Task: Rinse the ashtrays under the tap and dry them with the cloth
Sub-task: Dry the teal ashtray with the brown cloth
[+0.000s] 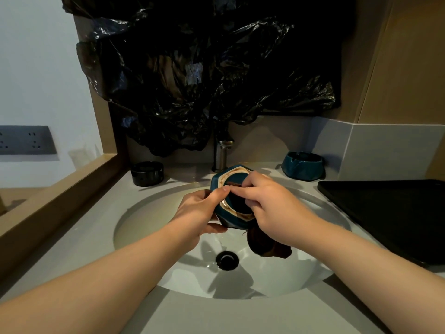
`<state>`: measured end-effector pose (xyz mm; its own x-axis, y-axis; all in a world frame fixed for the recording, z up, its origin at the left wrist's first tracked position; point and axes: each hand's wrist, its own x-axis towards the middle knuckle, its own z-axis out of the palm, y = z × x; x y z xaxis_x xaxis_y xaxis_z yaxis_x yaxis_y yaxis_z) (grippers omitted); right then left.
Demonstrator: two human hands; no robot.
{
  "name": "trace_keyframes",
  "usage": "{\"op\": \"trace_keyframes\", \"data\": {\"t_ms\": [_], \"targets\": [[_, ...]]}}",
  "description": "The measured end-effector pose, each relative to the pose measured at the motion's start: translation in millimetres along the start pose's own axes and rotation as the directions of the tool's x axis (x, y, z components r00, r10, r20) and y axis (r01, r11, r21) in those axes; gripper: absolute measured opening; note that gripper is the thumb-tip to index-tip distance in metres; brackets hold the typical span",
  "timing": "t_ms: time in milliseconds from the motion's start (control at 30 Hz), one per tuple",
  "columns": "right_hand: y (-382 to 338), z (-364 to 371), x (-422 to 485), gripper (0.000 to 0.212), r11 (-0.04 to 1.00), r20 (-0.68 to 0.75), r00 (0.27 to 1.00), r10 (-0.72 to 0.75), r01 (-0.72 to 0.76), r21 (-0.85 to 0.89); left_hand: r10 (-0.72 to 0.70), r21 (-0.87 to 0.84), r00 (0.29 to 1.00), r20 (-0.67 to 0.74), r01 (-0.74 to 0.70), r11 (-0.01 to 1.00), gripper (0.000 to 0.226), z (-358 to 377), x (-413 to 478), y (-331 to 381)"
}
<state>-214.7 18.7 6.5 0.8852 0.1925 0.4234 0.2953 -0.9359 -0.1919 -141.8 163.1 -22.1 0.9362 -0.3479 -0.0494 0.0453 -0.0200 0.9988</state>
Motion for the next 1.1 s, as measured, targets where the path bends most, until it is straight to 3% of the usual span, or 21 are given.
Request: {"op": "trace_keyframes", "data": {"t_ms": [433, 633, 733, 867, 1100], "targets": [[-1, -2, -4, 0.044, 0.995, 0.022, 0.994, -0.104, 0.104, 0.001, -0.011, -0.071, 0.998, -0.065, 0.007, 0.997, 0.03, -4, 4, 1], [20, -19, -8, 0.043, 0.998, 0.043, 0.999, 0.025, -0.027, 0.055, -0.014, -0.08, 0.994, -0.105, 0.006, 0.997, 0.023, -4, 5, 2], [27, -23, -8, 0.042, 0.998, -0.012, 0.999, 0.051, -0.05, 0.049, -0.023, -0.116, 0.996, -0.082, 0.013, 0.993, 0.017, -3, 4, 4], [33, -21, -5, 0.04, 0.992, -0.116, 0.991, 0.069, -0.081, -0.095, -0.041, -0.085, 0.999, 0.001, 0.041, 0.996, 0.021, -4, 1, 4], [21, -3, 0, 0.041, 0.982, -0.156, 0.985, -0.079, 0.05, -0.182, -0.027, -0.001, 0.994, 0.102, 0.028, 1.0, 0.019, -3, -1, 2]]}}
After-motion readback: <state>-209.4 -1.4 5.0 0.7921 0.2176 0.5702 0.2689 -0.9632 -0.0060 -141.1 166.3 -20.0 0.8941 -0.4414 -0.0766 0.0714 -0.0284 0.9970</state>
